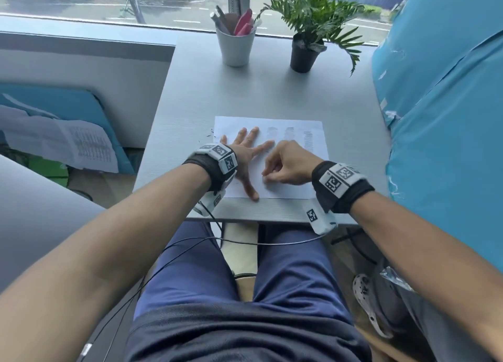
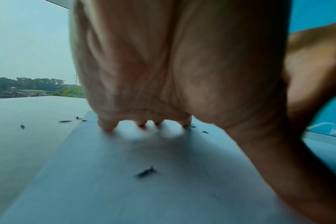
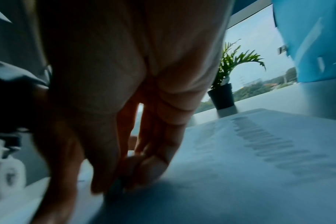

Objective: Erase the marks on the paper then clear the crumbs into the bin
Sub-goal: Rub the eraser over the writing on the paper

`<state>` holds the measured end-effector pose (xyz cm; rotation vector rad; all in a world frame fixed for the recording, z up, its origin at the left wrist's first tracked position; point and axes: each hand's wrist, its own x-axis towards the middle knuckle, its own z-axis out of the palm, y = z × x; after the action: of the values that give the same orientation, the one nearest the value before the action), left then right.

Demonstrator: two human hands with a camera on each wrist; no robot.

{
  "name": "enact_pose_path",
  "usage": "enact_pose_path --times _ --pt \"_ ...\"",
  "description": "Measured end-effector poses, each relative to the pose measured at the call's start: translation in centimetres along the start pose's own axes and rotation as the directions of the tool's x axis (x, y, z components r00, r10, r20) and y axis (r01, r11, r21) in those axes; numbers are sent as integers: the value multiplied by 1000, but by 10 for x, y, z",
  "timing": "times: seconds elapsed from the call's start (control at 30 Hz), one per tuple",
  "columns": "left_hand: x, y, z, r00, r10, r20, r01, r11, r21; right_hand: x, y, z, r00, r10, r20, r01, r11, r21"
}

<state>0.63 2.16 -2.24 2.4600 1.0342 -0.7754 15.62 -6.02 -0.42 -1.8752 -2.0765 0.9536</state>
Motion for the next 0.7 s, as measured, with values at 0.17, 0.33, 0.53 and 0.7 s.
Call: enact_pose_path --times 0.17,0.33,0.53,0.7 --pt "-2 -1 1 999 24 -21 -25 999 -27 28 8 -20 994 56 -92 -60 997 -42" --pt "-1 0 1 1000 4 -22 -4 999 -33 34 9 -20 975 109 -196 -108 994 18" --pt "-3 1 0 1000 1 -10 -1 999 -35 22 1 -13 1000 27 5 -27 996 -83" --pt "-5 2 -1 1000 2 -19 -2 1000 -30 50 17 -32 955 104 -278 -121 992 -45"
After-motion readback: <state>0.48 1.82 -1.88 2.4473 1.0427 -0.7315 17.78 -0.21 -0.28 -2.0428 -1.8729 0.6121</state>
